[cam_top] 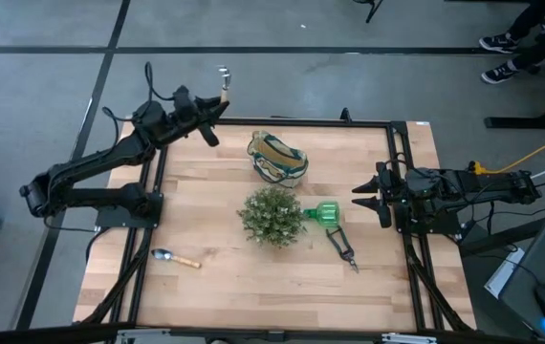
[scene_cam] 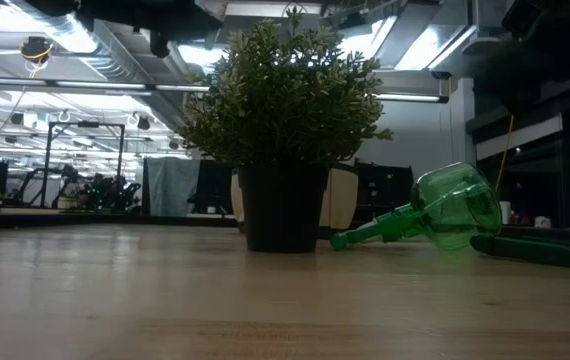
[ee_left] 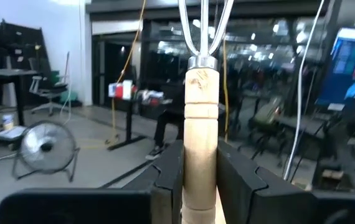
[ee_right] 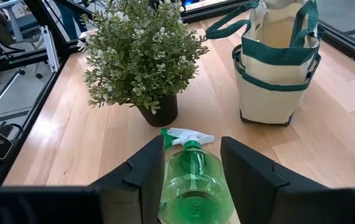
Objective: Pick & Place Garden tools in Gardening bag
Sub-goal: Put the brown hand rake into the green gardening bag
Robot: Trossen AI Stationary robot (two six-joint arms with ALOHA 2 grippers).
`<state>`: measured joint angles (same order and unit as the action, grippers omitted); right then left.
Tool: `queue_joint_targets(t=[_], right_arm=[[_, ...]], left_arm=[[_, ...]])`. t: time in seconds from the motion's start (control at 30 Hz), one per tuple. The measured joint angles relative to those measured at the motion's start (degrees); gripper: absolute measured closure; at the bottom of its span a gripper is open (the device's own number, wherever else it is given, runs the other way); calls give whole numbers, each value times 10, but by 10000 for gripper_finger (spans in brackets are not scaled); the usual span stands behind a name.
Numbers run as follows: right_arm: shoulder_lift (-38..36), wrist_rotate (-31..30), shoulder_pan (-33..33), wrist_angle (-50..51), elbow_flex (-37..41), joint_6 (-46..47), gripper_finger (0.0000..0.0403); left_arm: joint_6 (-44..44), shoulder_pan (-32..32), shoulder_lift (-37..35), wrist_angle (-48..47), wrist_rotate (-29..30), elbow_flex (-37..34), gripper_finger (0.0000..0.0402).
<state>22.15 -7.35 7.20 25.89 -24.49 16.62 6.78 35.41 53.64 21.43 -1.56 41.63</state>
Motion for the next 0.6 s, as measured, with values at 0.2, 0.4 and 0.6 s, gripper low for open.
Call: queue_joint_targets(t=[0.2,0.4,0.6], right_arm=[[0,0,0,0,0,0,243],[0,0,0,0,0,0,243],[0,0,0,0,0,0,243]], left_arm=[[30,-18,3,57,0,0,334],[35,-45,3,87,-1,0,334],[47,-71,3,110,-1,0,334]])
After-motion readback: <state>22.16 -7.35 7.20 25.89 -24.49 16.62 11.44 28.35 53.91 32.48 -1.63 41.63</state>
